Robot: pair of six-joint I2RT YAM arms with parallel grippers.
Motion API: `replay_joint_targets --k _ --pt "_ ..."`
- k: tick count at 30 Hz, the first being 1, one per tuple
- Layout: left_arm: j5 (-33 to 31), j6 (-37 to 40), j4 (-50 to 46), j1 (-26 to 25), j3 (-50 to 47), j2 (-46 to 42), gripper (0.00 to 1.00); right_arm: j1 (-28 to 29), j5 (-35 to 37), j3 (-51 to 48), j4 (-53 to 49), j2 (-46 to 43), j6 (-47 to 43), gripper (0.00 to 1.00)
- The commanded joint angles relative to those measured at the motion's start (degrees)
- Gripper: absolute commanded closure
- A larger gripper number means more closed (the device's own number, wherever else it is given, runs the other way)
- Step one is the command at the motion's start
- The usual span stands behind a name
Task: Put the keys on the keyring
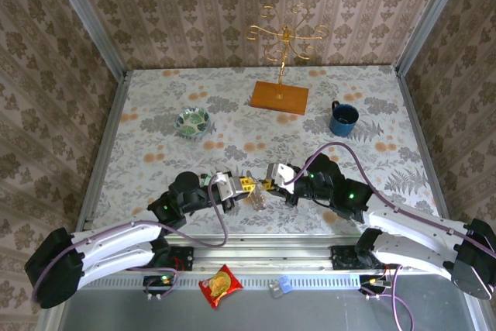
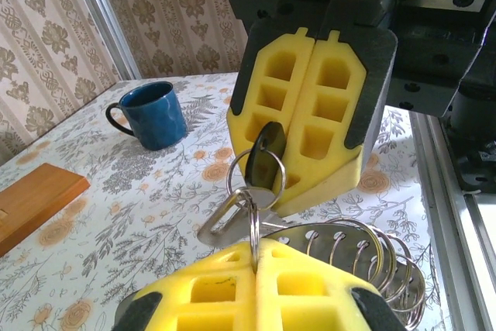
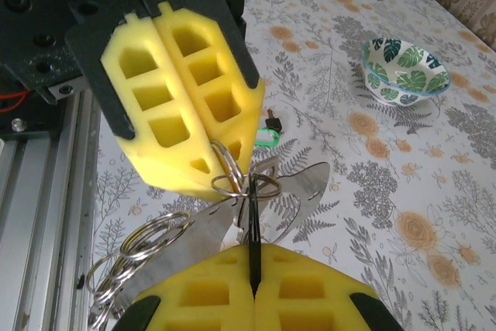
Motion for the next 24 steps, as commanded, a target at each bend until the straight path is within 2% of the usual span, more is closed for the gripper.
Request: replay_joint_targets --k 1,8,10,12,14,17,20,24 --pt "-0.46 1.47 -2.89 0.43 2.32 0.48 1.00 0.28 1.96 2.73 -2.10 -1.87 -2.17 1.00" --pt "0.06 1.58 -3.23 0.45 3.08 1.99 1.00 0.38 3.13 2.98 -3.33 -3.10 -2.69 1.00" --pt "-0.26 1.46 -2.87 0.45 3.09 2.17 0.92 0.33 3.82 2.84 -3.60 -3.14 -2.87 1.00" --pt "-0.93 1.33 -2.20 0.45 2.93 2.20 0.73 0.27 4.51 2.84 -3.97 -3.14 -3.05 1.00" --pt "-1.55 1.22 -1.31 0.44 2.61 2.09 0.64 0.29 5.13 2.84 -4.45 -2.95 -3.17 1.00" --pt "-2.29 1.14 0.03 0.47 1.91 1.39 0.57 0.27 5.86 3.02 -5.10 -2.91 -3.39 1.00" --pt "-3.54 0.67 3.35 0.43 0.29 0.16 0.54 0.32 6.14 3.43 -5.53 -2.69 -3.70 1.00" --pt "-9.07 -0.12 8.92 0.47 -2.37 -2.60 0.54 0.33 5.77 4.60 -5.27 -1.45 -3.25 1.00"
